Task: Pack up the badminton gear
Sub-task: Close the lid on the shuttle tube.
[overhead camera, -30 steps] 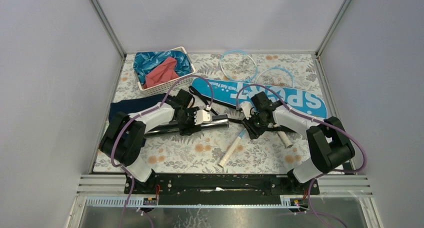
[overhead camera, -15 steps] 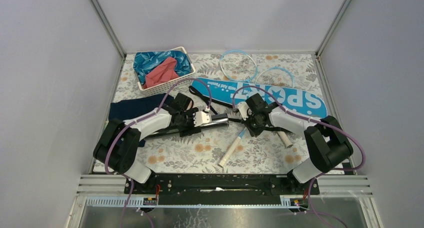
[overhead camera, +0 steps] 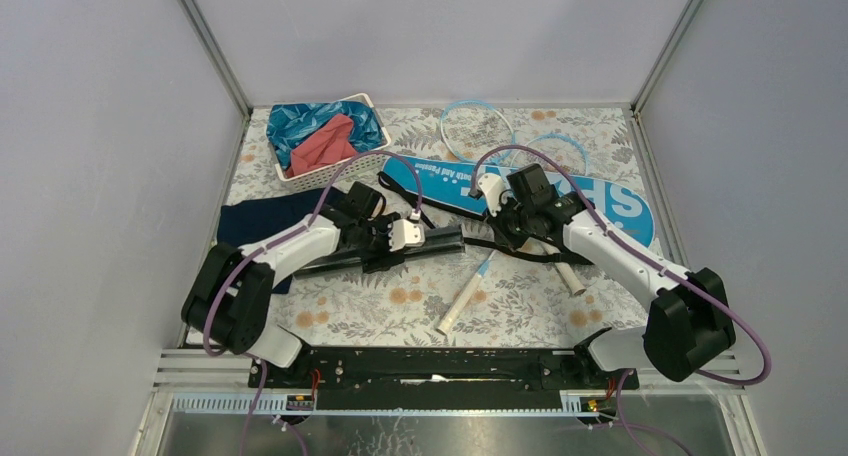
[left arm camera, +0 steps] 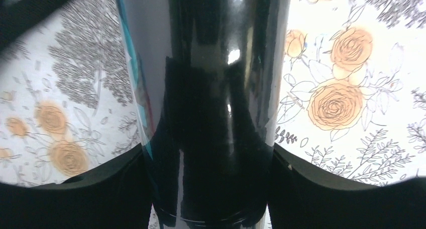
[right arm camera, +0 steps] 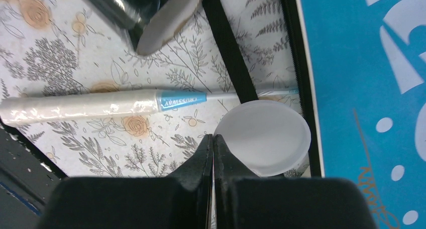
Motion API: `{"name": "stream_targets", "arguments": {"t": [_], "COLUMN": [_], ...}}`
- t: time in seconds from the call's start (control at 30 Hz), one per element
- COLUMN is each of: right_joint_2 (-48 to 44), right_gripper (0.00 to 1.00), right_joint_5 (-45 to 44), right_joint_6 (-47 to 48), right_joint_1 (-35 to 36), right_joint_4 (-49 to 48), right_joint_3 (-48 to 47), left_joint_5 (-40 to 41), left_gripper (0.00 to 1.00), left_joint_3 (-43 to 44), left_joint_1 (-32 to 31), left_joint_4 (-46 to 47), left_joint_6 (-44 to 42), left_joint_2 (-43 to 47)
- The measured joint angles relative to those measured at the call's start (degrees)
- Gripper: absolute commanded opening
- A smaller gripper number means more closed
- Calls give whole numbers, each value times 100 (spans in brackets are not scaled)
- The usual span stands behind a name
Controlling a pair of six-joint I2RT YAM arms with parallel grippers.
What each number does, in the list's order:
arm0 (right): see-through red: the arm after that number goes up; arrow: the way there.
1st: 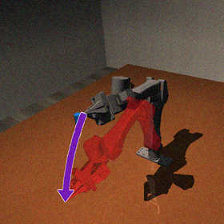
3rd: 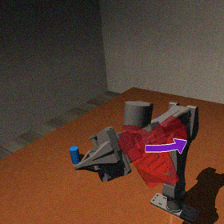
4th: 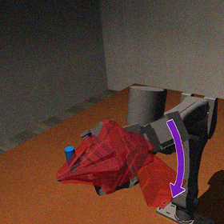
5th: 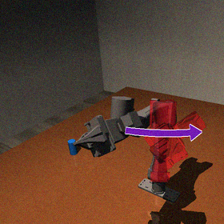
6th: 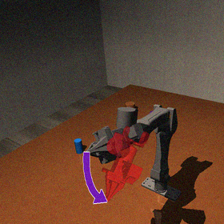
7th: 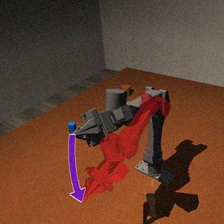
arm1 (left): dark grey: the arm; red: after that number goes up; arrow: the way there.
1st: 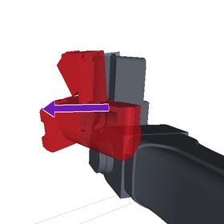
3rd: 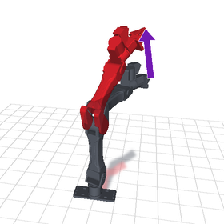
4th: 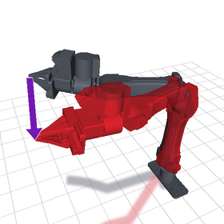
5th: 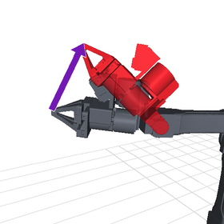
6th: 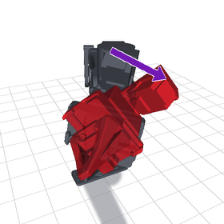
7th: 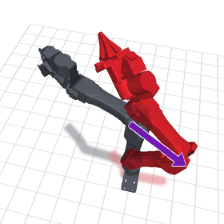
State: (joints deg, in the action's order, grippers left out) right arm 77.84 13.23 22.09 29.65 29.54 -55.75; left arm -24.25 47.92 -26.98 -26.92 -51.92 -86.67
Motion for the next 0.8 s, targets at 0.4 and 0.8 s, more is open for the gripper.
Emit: {"name": "stream_targets", "arguments": {"t": [0.4, 0.8], "right_joint_2": [-184, -544], "right_gripper": [0, 0], "right_joint_5": [1364, 2310], "right_joint_6": [-219, 9], "right_joint_1": [-494, -603], "right_joint_4": [17, 553], "right_joint_3": [-546, -1449], "left_joint_5": [-942, -1762], "left_gripper": [0, 0], "left_joint_3": [428, 511], "left_joint_1": [24, 269], "left_joint_4": [-105, -61], "left_joint_6": [39, 181], "left_joint_2": [697, 876]}}
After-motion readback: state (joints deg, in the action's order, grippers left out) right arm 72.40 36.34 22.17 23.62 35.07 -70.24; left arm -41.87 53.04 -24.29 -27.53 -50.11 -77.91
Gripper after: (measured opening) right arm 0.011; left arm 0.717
